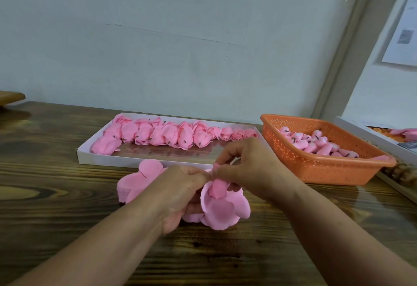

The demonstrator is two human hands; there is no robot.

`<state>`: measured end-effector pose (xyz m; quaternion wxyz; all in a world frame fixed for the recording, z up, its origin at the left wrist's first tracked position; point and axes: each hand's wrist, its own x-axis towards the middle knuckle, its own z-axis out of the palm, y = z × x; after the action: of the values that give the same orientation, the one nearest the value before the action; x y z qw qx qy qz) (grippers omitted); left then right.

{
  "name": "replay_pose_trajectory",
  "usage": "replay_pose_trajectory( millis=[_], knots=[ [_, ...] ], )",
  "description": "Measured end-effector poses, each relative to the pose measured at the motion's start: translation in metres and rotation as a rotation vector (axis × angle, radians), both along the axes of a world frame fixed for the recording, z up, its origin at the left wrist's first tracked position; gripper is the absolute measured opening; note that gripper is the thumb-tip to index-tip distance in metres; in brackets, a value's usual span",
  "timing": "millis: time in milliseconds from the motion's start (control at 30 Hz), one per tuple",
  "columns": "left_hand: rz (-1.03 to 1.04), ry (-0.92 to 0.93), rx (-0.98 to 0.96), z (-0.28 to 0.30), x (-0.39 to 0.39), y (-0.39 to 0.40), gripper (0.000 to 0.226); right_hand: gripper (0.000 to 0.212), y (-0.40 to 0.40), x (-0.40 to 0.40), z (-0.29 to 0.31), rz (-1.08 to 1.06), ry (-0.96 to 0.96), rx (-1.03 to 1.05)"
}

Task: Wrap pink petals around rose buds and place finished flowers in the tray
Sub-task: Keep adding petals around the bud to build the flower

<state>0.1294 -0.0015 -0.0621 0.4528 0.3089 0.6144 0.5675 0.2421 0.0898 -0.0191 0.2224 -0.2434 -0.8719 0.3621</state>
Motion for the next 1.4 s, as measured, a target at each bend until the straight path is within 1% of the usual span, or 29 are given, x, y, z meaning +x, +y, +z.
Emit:
replay_pose_trajectory(
  millis=[33,100,133,167,200,233,267,300,333,400,467,533,600,700,800,867,967,1033,1133,1267,1400],
  knots=[
    [0.004,-0.027,0.015,0.000,0.000,0.000,0.025,0.017,0.001,0.000,0.000,-0.022,0.013,-0.003],
    [-0.021,-0.115,0.068,-0.001,-0.002,0.000,0.046,0.023,0.004,0.000,0.000,-0.082,0.037,0.000],
    [-0.056,-0.125,0.098,-0.001,-0.002,-0.002,0.058,0.024,0.006,0.000,0.000,-0.112,0.046,0.006],
    [-0.090,-0.095,0.124,-0.003,0.000,-0.005,0.064,0.024,0.008,0.000,-0.001,-0.136,0.056,0.009],
    [-0.099,-0.062,0.140,-0.004,0.003,-0.007,0.062,0.025,0.008,-0.001,-0.002,-0.154,0.062,0.011],
    [-0.089,-0.026,0.148,-0.006,0.006,-0.008,0.054,0.026,0.008,-0.001,-0.003,-0.164,0.062,0.015],
    [-0.056,0.024,0.136,-0.009,0.009,-0.008,0.040,0.025,0.008,-0.002,-0.005,-0.169,0.056,0.019],
    [0.003,0.069,0.111,-0.011,0.010,-0.006,0.027,0.024,0.007,-0.002,-0.007,-0.171,0.050,0.016],
    [0.067,0.093,0.073,-0.012,0.011,-0.004,0.020,0.022,0.006,-0.003,-0.008,-0.174,0.048,0.007],
    [0.165,0.046,0.008,-0.012,0.011,0.000,0.023,0.023,0.005,-0.003,-0.010,-0.173,0.052,-0.008],
    [0.213,-0.048,0.006,-0.010,0.008,0.001,0.022,0.025,0.004,-0.001,-0.010,-0.153,0.057,0.001],
    [0.220,-0.162,0.011,-0.007,0.007,0.000,0.019,0.024,0.003,0.001,-0.009,-0.106,0.054,0.031],
    [0.198,-0.225,-0.002,-0.004,0.006,0.001,0.020,0.022,0.002,0.001,-0.007,-0.059,0.015,0.100],
    [0.159,-0.232,0.007,0.002,0.007,0.002,0.023,0.019,-0.001,-0.003,-0.001,0.014,-0.068,0.199],
    [0.105,-0.168,0.016,0.006,0.008,0.002,0.020,0.022,-0.005,-0.006,0.005,0.052,-0.142,0.299],
    [0.098,-0.126,0.012,0.010,0.010,0.003,0.026,0.020,-0.007,-0.007,0.008,0.048,-0.179,0.356],
    [0.080,-0.131,0.008,0.013,0.013,0.005,0.053,0.018,-0.009,-0.008,0.009,0.020,-0.194,0.418],
    [0.013,-0.130,-0.004,0.015,0.013,0.006,0.072,0.017,-0.010,-0.009,0.009,0.018,-0.188,0.416],
    [-0.079,-0.126,-0.003,0.017,0.008,0.008,0.090,0.011,-0.010,-0.008,0.008,0.032,-0.197,0.390],
    [-0.117,-0.121,-0.005,0.022,0.006,0.008,0.094,0.009,-0.007,-0.008,0.007,0.003,-0.159,0.352],
    [-0.115,-0.139,0.008,0.027,0.006,0.006,0.083,0.028,-0.006,-0.011,0.003,0.013,-0.135,0.292]
  ],
)
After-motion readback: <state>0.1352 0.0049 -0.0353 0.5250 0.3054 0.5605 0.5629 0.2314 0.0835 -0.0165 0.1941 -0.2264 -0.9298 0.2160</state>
